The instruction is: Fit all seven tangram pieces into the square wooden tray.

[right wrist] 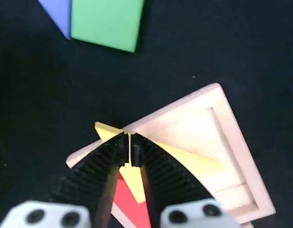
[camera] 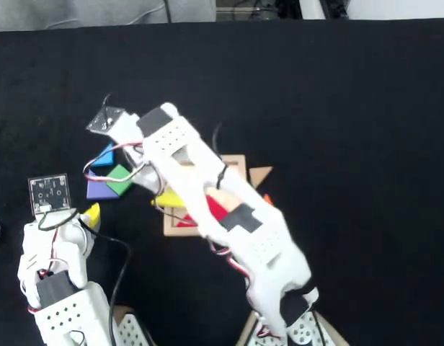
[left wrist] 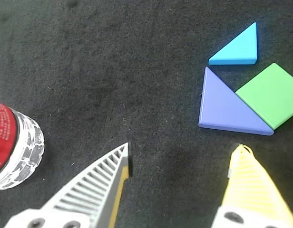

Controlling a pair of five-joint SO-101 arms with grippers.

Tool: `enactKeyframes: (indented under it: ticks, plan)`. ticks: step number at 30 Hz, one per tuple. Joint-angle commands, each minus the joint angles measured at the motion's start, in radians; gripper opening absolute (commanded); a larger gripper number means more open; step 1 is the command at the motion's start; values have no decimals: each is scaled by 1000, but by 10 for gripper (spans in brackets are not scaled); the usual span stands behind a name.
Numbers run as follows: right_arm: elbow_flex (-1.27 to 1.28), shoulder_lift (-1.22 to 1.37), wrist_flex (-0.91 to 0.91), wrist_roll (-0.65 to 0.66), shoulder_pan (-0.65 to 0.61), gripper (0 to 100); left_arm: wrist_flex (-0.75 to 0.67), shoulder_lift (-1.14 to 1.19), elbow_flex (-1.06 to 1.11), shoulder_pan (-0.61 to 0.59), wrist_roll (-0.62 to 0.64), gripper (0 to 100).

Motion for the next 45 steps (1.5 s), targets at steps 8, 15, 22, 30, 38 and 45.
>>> enactKeyframes:
  ticks: [8,15,22,30,38,45]
  plan:
    - [30,38,38,-17,-21,11,3,-2,18,13,-12,332]
    - [61,38,160,-15,-21,11,3,-2,18,13,-12,332]
    - [62,-124,187,23,57,11,3,-2,18,13,-12,332]
    - [223,-294,190,52,175,11,3,-2,18,13,-12,332]
    - [449,-294,114,158,157,11,3,-2,18,13,-12,332]
    - [430,-203,-6,158,172,11,3,-2,18,13,-12,332]
